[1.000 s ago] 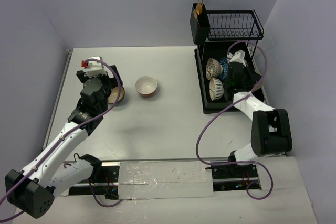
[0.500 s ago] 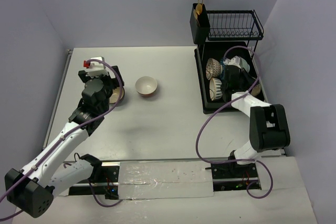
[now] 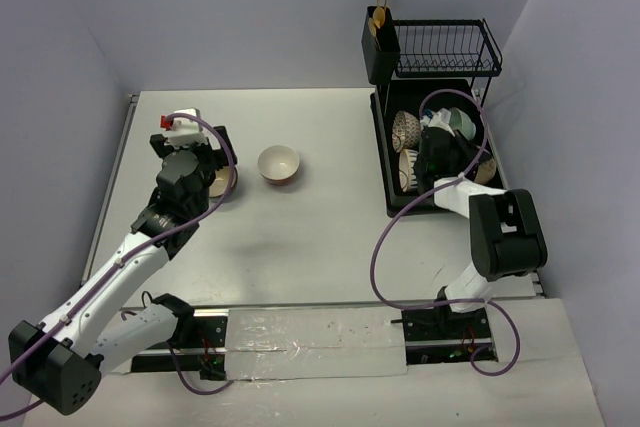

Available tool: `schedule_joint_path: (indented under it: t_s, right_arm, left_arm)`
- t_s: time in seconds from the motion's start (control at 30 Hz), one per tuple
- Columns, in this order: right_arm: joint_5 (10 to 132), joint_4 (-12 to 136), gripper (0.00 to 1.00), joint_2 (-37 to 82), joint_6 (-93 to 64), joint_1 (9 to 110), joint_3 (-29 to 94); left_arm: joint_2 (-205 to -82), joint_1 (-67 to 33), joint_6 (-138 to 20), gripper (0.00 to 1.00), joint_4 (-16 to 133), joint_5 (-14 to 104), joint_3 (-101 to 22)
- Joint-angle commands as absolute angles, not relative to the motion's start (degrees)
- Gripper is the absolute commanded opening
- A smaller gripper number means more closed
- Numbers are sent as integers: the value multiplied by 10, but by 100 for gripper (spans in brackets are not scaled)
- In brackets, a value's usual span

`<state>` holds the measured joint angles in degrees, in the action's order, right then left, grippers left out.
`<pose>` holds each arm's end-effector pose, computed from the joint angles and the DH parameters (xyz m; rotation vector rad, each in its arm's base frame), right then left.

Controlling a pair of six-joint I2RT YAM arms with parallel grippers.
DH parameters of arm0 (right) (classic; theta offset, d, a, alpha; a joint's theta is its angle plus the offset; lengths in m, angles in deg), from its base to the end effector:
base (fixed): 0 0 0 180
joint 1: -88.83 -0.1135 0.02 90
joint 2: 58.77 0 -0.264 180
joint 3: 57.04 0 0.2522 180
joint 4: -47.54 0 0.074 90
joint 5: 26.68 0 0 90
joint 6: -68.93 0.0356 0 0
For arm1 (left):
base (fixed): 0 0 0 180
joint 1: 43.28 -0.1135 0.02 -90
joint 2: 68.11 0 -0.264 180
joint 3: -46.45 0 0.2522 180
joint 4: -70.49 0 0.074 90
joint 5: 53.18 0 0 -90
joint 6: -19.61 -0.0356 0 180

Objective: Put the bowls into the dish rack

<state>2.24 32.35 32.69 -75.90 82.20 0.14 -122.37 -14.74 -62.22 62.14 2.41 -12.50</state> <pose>0.3228 0.0061 0.2055 -0.2809 2.0136 -1.5545 0.2032 -0.0876 0.3418 -0.1700 1.6146 -0.0024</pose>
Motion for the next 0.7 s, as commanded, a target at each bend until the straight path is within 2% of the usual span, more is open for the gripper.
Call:
schedule_joint_path:
  t_s: [0.0,0.37,0.53,0.67]
  right_arm:
    - [-2,261,0,338,-792,811,-2]
    - [20,310,0,352,-749,802,-7]
    - [58,393,4,355,-696,796,2]
    - [68,402,9,367,-686,793,0]
  left_arm:
    - [-1218,-144,-633,99,650,17,-120]
    - [-1217,-144,-634,99,651,16,-119]
    - [-1216,-143,-634,99,651,16,-118]
    - [-1214,-141,-636,99,653,11,-117]
